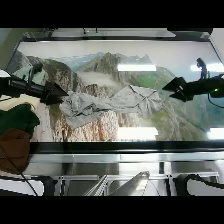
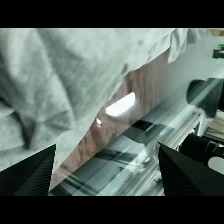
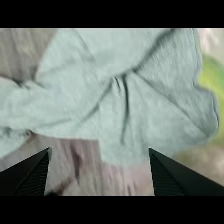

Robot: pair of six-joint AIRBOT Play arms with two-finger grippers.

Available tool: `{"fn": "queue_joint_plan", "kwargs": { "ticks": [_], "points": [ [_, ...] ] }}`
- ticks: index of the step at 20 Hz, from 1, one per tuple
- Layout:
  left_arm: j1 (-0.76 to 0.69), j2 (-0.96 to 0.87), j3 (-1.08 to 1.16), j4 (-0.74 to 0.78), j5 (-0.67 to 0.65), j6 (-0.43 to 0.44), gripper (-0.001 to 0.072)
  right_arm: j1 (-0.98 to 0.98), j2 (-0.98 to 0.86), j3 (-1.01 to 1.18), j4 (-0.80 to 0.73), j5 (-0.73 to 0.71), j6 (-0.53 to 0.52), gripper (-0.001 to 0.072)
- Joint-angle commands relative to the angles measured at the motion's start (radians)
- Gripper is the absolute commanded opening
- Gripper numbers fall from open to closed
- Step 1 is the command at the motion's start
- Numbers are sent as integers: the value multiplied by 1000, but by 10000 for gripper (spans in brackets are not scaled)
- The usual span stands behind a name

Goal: Fold the shirts.

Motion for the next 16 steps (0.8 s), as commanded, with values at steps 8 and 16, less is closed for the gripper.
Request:
{"fn": "queue_joint_plan", "kwargs": {
  "ticks": [8,16],
  "points": [
    [132,-46,-176,190,4,10,713,166,-89,-272,-16,-229,3,657],
    [66,-40,-251,48,233,90,711,166,-127,-249,287,-296,-165,655]
  ]
}}
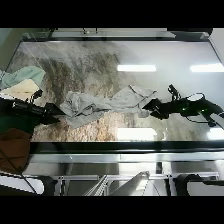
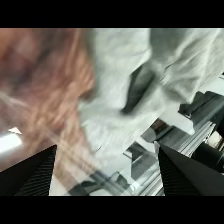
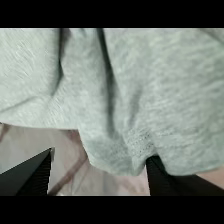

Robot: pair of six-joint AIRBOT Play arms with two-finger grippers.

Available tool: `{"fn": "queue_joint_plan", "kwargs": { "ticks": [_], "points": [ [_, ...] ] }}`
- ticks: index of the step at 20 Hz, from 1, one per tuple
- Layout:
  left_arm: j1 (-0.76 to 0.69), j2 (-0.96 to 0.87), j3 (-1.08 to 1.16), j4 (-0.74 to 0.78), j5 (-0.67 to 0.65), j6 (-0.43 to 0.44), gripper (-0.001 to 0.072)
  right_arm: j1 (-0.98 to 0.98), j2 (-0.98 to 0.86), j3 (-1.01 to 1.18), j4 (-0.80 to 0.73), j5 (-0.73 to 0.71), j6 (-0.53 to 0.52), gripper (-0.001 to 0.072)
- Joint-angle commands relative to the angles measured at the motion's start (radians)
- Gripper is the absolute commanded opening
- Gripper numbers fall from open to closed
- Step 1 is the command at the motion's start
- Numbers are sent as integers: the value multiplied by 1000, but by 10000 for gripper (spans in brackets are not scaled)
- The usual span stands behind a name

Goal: Fold the shirts.

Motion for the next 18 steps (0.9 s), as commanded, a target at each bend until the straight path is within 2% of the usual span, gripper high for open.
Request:
{"fn": "queue_joint_plan", "kwargs": {
  "ticks": [1,3,4,5,6,7,8,12,14,16,18],
  "points": [
    [-69,-3,-20,-22,130,40,710,1,-6,15,96,-35,-55,652],
    [-108,-19,-19,-15,171,38,701,0,-6,18,97,-83,-55,623],
    [-123,-27,-18,-22,179,35,651,0,-6,19,97,-91,-59,415],
    [-133,-34,-9,-27,176,35,513,0,-6,21,97,-93,-75,211],
    [-143,-37,4,-34,169,35,239,0,-6,24,97,-93,-81,159],
    [-151,-37,16,-34,162,37,2,0,-6,27,99,-92,-81,52],
    [-154,-37,35,-36,145,35,12,0,-6,30,105,-92,-85,17],
    [-154,-37,124,-40,42,24,12,0,-5,67,181,-87,-156,15],
    [-154,-29,169,-40,5,9,11,0,6,101,233,-34,-204,15],
    [-154,11,220,-43,-36,8,11,0,54,140,280,26,-233,14],
    [-154,87,289,-115,-99,11,11,0,148,195,287,58,-245,14]
  ]
}}
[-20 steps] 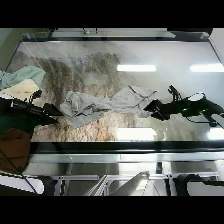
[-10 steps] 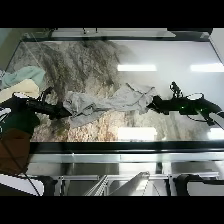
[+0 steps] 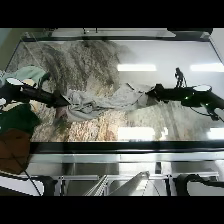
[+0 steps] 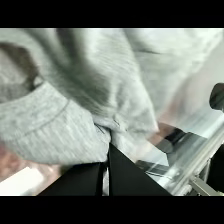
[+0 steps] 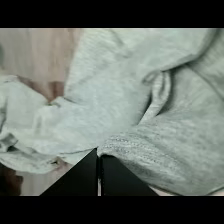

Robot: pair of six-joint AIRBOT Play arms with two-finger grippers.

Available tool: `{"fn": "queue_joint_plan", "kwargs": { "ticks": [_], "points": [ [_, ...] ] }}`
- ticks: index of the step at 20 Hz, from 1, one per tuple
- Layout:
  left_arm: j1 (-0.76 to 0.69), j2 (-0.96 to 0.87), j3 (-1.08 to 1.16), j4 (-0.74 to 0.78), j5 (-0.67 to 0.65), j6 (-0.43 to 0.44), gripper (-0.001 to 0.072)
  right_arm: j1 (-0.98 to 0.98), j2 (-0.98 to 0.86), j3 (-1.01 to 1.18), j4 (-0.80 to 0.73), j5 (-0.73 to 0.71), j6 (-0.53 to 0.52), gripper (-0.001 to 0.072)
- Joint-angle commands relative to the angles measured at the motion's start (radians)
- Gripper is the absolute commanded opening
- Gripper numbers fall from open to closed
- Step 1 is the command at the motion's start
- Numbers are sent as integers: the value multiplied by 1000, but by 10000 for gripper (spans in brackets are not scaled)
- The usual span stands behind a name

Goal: Fold the shirts.

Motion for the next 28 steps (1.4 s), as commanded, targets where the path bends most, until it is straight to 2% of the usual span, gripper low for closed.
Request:
{"fn": "queue_joint_plan", "kwargs": {
  "ticks": [1,3,6,9,12,15,17,19,22,26,27,28],
  "points": [
    [0,117,129,-114,-133,-1,11,-1,154,94,51,61,-51,14],
    [0,232,240,-191,-200,-1,11,-1,321,167,51,9,-75,14],
    [7,420,441,-225,-203,-6,11,-1,612,267,25,-187,-129,14],
    [50,600,649,-221,-75,-43,20,-1,867,335,-147,-343,-108,14],
    [135,731,735,-178,49,-62,22,0,964,347,-196,-363,-105,14],
    [151,746,637,-162,24,-72,22,0,887,347,-188,-328,-88,14],
    [89,697,497,-160,2,-56,22,1,767,346,-190,-290,-59,15],
    [16,613,346,-159,11,-4,21,1,603,346,-195,-253,-34,14],
    [-48,437,175,-159,50,71,21,0,311,346,-273,-207,75,14],
    [-30,216,57,-156,52,142,20,0,-24,346,-302,-160,146,17],
    [-17,168,41,-132,46,153,21,-1,-91,346,-301,-152,146,172],
    [0,123,33,-90,42,151,184,-3,-141,346,-302,-153,146,515]
  ]
}}
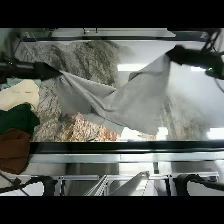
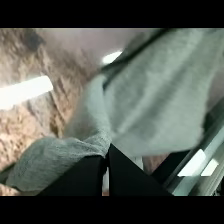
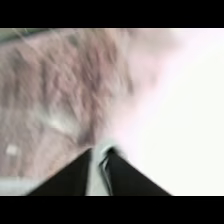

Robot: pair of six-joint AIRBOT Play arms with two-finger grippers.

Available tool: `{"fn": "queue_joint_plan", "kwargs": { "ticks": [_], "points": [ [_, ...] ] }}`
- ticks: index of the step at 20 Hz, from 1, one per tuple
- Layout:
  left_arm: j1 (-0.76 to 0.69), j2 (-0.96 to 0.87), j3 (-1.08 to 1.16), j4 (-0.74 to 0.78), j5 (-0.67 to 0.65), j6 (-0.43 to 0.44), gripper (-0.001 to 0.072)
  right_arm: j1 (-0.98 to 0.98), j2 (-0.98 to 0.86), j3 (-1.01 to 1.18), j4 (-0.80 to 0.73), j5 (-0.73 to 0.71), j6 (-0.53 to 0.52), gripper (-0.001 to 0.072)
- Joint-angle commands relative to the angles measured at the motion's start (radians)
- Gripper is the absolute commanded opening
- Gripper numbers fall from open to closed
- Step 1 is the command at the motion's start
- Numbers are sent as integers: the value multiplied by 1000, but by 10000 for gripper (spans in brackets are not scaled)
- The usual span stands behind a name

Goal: Fold the shirts.

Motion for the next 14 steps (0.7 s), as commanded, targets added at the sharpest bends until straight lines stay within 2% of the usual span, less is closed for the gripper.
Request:
{"fn": "queue_joint_plan", "kwargs": {
  "ticks": [1,2,3,5,8,11,12,13,14],
  "points": [
    [39,-168,-61,105,-10,13,460,-15,-230,1,-16,40,40,661],
    [64,-209,-48,155,-21,-47,720,-35,-248,1,-16,58,40,660],
    [90,-241,-34,194,-48,-91,713,-66,-250,1,-16,87,40,660],
    [143,-291,-14,216,-114,-124,713,-162,-227,1,-16,198,40,659],
    [179,-314,-30,211,-121,-124,712,-281,-222,-10,-21,407,47,659],
    [152,-314,-83,211,-82,-114,712,-301,-221,-127,-20,476,36,654],
    [137,-315,-97,211,-42,-106,712,-291,-221,-181,-20,476,23,637],
    [122,-315,-105,211,7,-105,712,-274,-221,-238,-19,475,5,537],
    [107,-315,-103,211,55,-105,712,-256,-221,-285,-19,475,-14,476]
  ]
}}
